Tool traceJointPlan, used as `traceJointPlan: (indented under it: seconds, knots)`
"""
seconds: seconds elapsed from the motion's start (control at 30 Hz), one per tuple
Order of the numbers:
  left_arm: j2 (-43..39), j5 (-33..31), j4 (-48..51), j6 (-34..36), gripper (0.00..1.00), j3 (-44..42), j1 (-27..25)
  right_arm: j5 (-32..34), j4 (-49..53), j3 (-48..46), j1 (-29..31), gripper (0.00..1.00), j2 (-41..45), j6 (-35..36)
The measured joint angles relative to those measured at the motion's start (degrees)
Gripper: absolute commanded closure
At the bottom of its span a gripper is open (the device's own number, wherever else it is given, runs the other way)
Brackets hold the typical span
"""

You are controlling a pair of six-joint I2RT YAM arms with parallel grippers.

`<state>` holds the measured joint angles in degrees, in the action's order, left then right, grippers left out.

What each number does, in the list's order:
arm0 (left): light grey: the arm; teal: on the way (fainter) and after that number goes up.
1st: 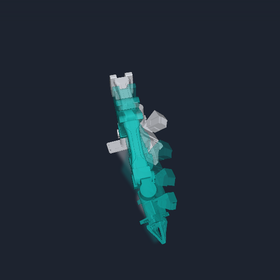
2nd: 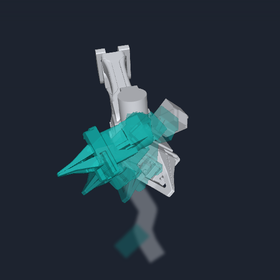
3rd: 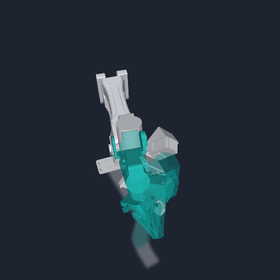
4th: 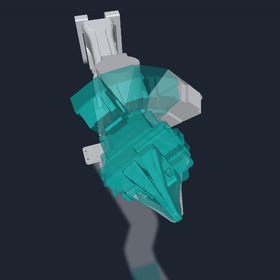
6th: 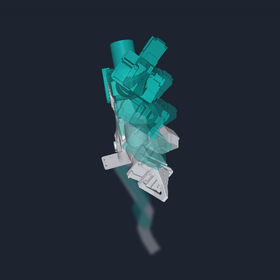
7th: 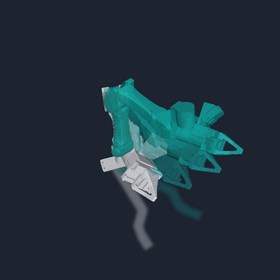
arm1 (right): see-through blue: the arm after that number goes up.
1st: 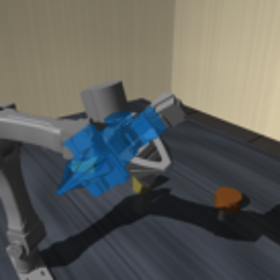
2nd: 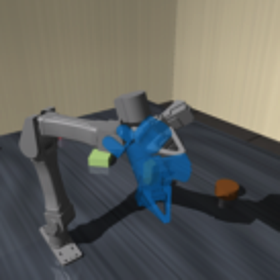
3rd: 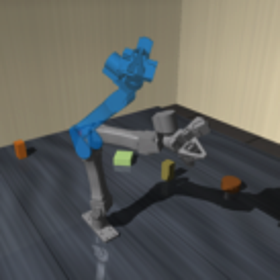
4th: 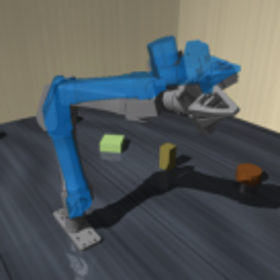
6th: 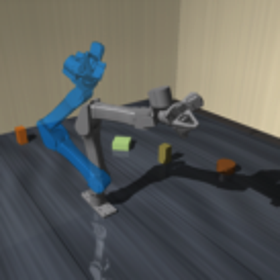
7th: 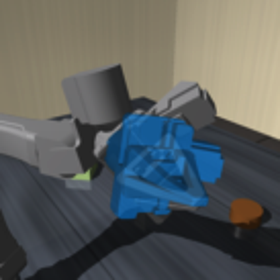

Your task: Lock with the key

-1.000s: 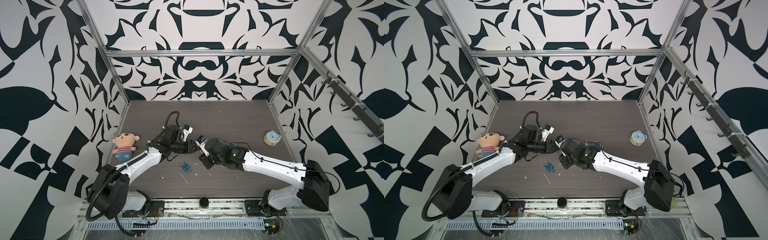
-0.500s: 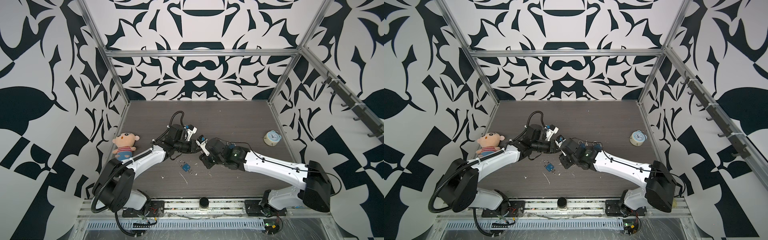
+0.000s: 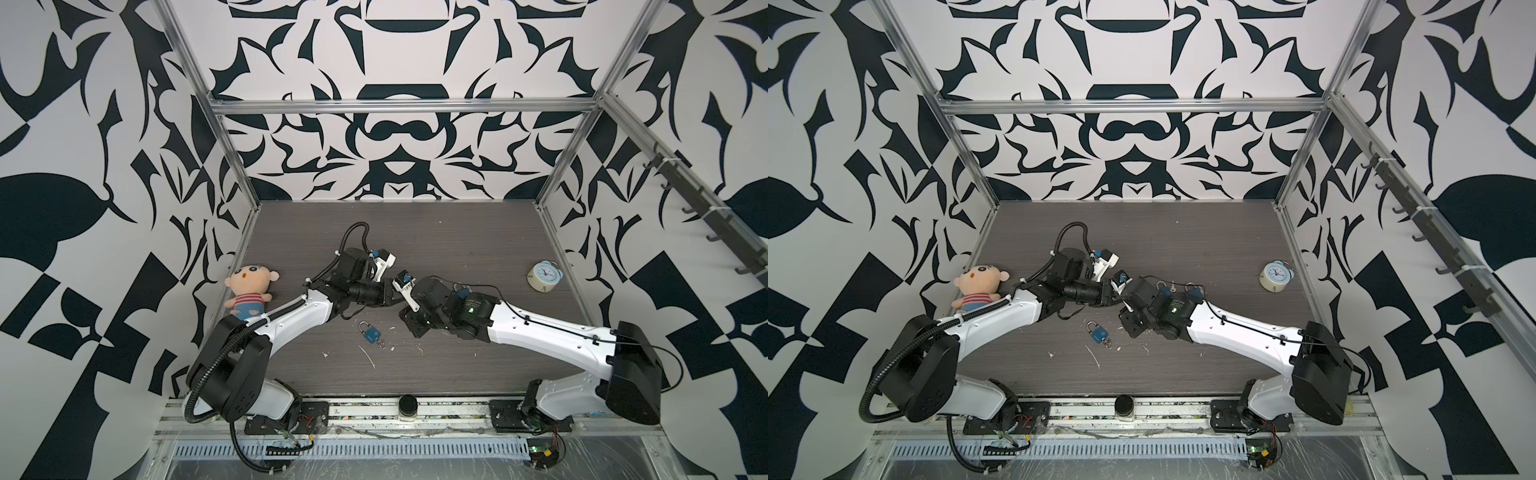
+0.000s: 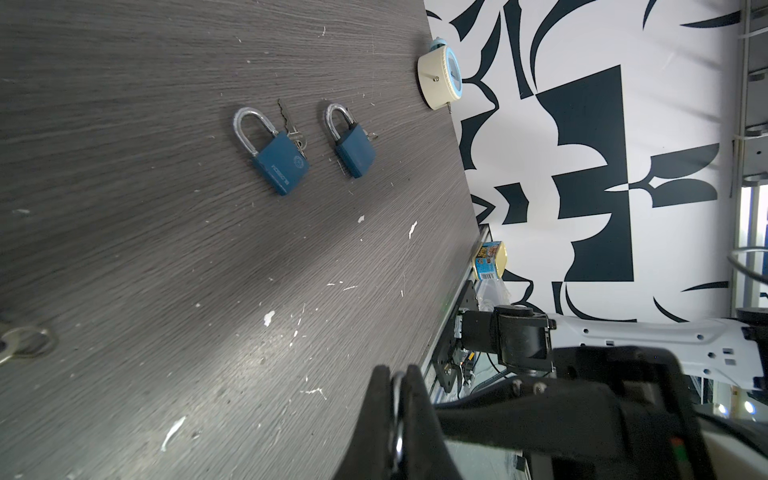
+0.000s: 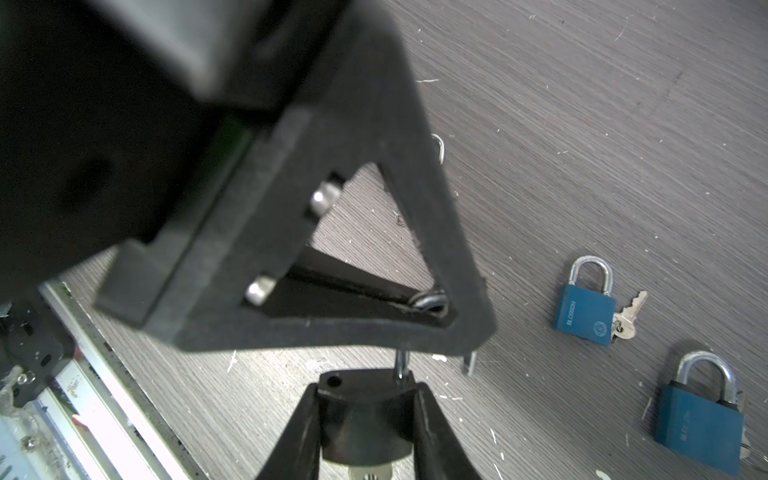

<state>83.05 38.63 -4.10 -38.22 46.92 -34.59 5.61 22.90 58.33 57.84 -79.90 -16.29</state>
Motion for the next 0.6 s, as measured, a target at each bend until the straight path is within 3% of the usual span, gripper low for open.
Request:
traceJointPlan:
  seconds: [0.03, 0.07, 0.1, 0.2, 0.37, 0.6]
  knots:
    - [0.00, -0.04, 0.00, -0.26, 1.00, 0.00, 0.00, 0.02, 0.00, 0.00, 0.00, 0.91, 0.00, 0.00]
    - [0.00, -0.09, -0.02, -0.57, 1.00, 0.00, 0.00, 0.00, -0.02, 0.00, 0.00, 0.69, 0.00, -0.02]
    - [0.00, -0.22, -0.04, -0.92, 1.00, 0.00, 0.00, 0.00, -0.07, 0.00, 0.00, 0.55, 0.00, -0.02]
    - [-0.04, -0.87, -0.44, -2.12, 1.00, 0.00, -0.04, -0.13, -1.66, -0.83, -0.02, 0.37, 0.52, -0.31]
    - [-0.20, -3.15, -1.07, -4.70, 1.00, 0.00, -0.04, -0.96, -4.59, -4.22, -0.31, 0.35, 5.01, -0.31]
    - [-0.57, -5.46, -1.25, -8.59, 1.00, 0.00, -0.04, -5.90, -10.71, -11.61, -6.91, 0.47, 13.25, -1.99]
